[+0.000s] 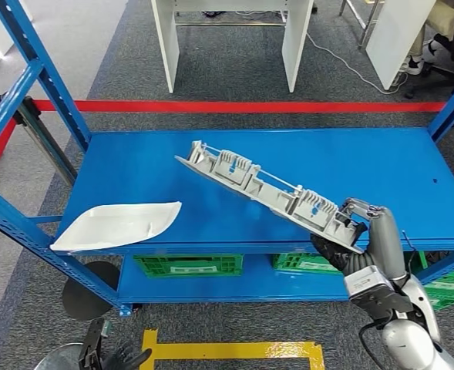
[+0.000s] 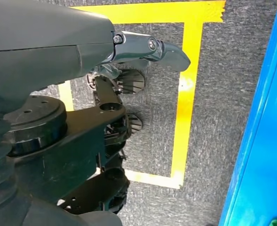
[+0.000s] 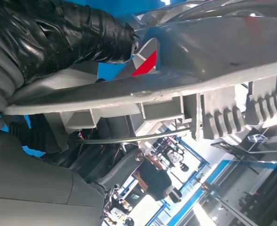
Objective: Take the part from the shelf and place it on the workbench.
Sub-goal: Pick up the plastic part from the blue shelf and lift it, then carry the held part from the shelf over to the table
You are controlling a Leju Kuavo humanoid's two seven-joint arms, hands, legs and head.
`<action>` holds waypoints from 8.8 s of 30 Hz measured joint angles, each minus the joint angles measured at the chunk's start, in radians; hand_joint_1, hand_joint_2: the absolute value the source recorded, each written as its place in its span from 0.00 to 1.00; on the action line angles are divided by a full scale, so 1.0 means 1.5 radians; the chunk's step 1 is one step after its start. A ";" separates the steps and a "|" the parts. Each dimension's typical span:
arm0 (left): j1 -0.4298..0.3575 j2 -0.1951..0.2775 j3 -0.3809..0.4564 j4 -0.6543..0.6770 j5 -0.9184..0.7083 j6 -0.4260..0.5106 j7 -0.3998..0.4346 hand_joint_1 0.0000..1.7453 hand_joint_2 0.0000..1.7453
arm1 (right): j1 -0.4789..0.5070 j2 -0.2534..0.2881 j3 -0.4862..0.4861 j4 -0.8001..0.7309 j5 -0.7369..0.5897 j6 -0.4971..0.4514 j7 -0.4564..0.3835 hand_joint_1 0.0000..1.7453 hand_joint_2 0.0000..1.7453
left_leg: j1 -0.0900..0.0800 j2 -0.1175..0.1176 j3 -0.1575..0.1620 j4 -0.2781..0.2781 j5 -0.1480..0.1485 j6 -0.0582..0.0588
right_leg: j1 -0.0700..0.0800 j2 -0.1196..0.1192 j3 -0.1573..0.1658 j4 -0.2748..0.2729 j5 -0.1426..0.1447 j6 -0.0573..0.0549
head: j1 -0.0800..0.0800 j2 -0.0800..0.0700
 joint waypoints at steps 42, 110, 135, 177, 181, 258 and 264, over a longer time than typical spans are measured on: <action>-0.013 -0.016 0.038 0.013 -0.014 0.006 -0.011 0.00 0.00 | 0.010 -0.003 0.000 -0.047 -0.067 -0.008 -0.020 1.00 1.00 | 0.003 -0.006 -0.002 -0.007 0.009 0.022 | -0.006 0.023 -0.082 0.151 -0.073 0.013 | 0.004 0.000; 0.024 -0.010 0.093 0.014 0.174 -0.112 0.164 0.00 0.00 | -0.045 -0.001 0.001 0.022 -0.116 0.053 -0.063 1.00 1.00 | 0.018 -0.009 -0.034 0.023 0.010 -0.004 | -0.008 0.029 -0.049 0.047 0.003 0.023 | 0.013 0.000; 0.009 -0.004 0.064 0.017 0.186 -0.115 0.126 0.00 0.00 | -0.052 0.004 0.007 0.026 -0.125 0.053 -0.068 1.00 1.00 | -0.014 -0.008 -0.038 0.024 0.009 0.002 | 0.021 0.026 -0.044 0.035 0.001 -0.027 | 0.009 0.000; 0.005 -0.006 0.059 0.021 0.192 -0.117 0.123 0.00 0.00 | -0.056 0.004 0.007 0.033 -0.125 0.052 -0.068 1.00 1.00 | 0.007 -0.006 -0.090 0.091 -0.018 -0.022 | -0.002 0.027 -0.033 0.038 -0.004 -0.018 | 0.012 0.000; 0.004 -0.005 0.059 0.021 0.192 -0.117 0.123 0.00 0.00 | -0.056 0.004 0.007 0.033 -0.125 0.052 -0.068 1.00 1.00 | 0.007 -0.006 -0.103 0.134 -0.050 -0.024 | -0.001 0.027 -0.039 0.038 0.000 -0.023 | 0.011 0.000; -0.024 0.035 -0.005 -0.013 0.159 -0.119 0.124 0.00 0.00 | 0.012 0.003 -0.036 -0.025 -0.132 0.014 -0.063 1.00 1.00 | 0.001 -0.005 -0.038 0.009 0.020 0.014 | -0.003 0.025 -0.113 0.195 -0.092 0.015 | 0.004 0.000; -0.024 0.033 -0.006 -0.013 0.160 -0.119 0.124 0.00 0.00 | 0.012 0.003 -0.042 -0.023 -0.132 0.013 -0.063 1.00 1.00 | -0.010 -0.005 -0.087 0.018 0.060 0.011 | 0.012 0.025 0.038 0.035 -0.050 -0.009 | 0.003 0.000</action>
